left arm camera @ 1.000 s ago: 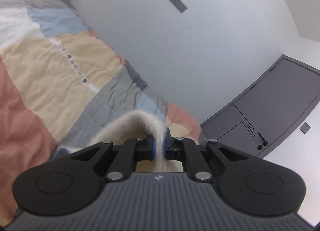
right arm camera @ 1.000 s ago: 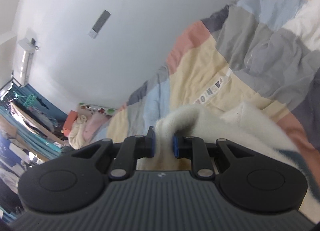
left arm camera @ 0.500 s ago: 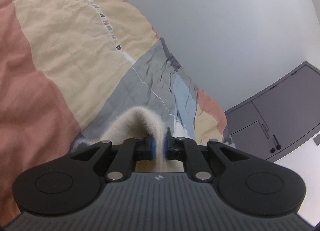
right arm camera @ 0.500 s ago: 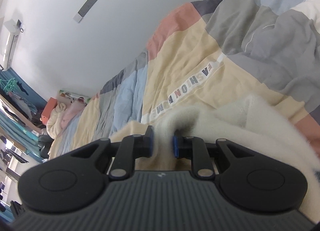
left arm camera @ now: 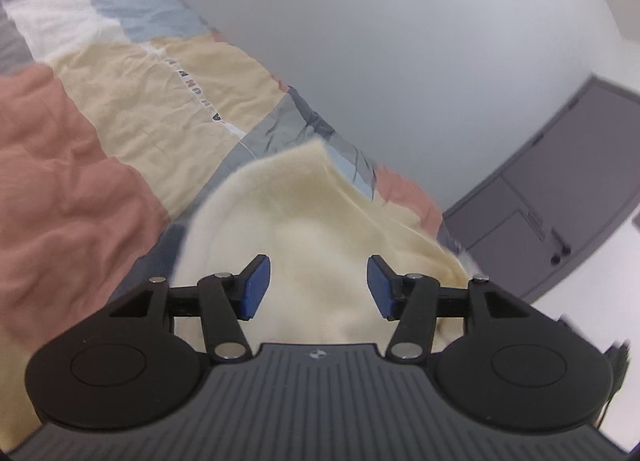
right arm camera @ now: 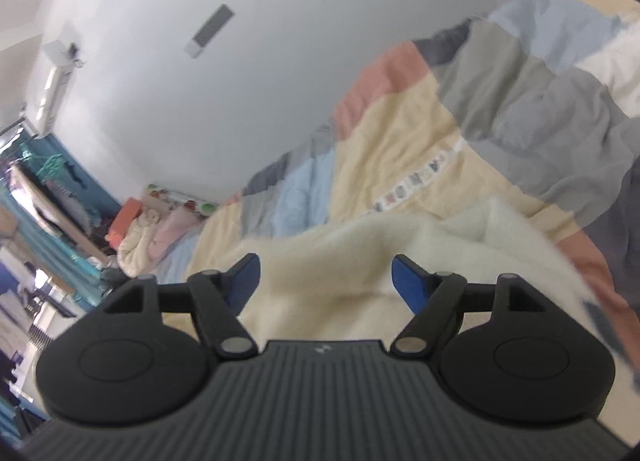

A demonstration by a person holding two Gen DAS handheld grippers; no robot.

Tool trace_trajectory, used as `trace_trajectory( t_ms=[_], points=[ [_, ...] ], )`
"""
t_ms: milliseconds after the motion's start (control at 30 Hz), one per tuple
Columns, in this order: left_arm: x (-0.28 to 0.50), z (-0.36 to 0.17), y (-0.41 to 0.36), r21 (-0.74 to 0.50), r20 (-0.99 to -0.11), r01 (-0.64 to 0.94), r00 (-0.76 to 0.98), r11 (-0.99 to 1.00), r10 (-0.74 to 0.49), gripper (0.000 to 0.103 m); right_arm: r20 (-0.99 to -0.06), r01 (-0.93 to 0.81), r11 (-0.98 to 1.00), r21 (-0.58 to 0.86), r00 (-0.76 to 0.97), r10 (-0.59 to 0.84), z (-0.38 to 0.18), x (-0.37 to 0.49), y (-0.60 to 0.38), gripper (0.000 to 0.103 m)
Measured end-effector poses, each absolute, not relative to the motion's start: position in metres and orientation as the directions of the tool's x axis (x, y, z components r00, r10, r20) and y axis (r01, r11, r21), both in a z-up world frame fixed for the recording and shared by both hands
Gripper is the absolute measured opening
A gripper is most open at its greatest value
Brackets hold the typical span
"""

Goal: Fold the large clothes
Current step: 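Open both grippers to release the folded hem, then withdraw both grippers above the folded sweater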

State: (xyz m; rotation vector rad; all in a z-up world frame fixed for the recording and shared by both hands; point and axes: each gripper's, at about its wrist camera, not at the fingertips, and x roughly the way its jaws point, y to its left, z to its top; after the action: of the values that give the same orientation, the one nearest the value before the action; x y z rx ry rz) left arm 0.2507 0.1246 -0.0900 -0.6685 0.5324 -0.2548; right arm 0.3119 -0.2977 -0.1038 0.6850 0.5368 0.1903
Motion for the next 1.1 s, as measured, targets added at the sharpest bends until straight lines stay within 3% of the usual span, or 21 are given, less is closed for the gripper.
trace_trajectory(
  t_ms=[100, 267, 467, 600, 700, 900, 1100],
  points=[
    [0.237, -0.086, 0.108, -0.575, -0.420, 0.082, 0.824, 0.814, -0.380, 0.060, -0.410, -0.036, 0.786, 0.617, 0.838, 0.361, -0.098, 0.301, -0.289, 0.076],
    [0.240, -0.095, 0.081, -0.496, -0.470, 0.108, 0.801, 0.862, -0.371, 0.060, -0.509, -0.048, 0.865, 0.500, 0.792, 0.338, -0.108, 0.300, -0.269, 0.074],
    [0.246, -0.113, 0.057, -0.377, -0.509, 0.108, 0.805, 0.920, -0.303, 0.060, -0.620, -0.007, 0.899, 0.438, 0.722, 0.307, -0.137, 0.326, -0.257, 0.051],
    [0.249, -0.113, 0.054, -0.361, -0.510, 0.108, 0.809, 0.926, -0.293, 0.060, -0.656, 0.006, 0.950, 0.313, 0.725, 0.211, -0.147, 0.343, -0.248, 0.038],
    [0.251, -0.116, 0.058, -0.384, -0.508, 0.103, 0.806, 0.917, -0.303, 0.060, -0.656, 0.025, 0.964, 0.265, 0.737, 0.162, -0.146, 0.352, -0.250, 0.035],
    [0.255, -0.116, 0.059, -0.406, -0.505, 0.100, 0.803, 0.908, -0.315, 0.060, -0.616, 0.130, 0.973, 0.190, 0.787, 0.015, -0.141, 0.371, -0.274, 0.016],
    [0.258, -0.116, 0.061, -0.427, -0.501, 0.097, 0.802, 0.899, -0.325, 0.060, -0.556, 0.196, 0.978, 0.077, 0.822, -0.121, -0.139, 0.385, -0.285, 0.016]
  ],
)
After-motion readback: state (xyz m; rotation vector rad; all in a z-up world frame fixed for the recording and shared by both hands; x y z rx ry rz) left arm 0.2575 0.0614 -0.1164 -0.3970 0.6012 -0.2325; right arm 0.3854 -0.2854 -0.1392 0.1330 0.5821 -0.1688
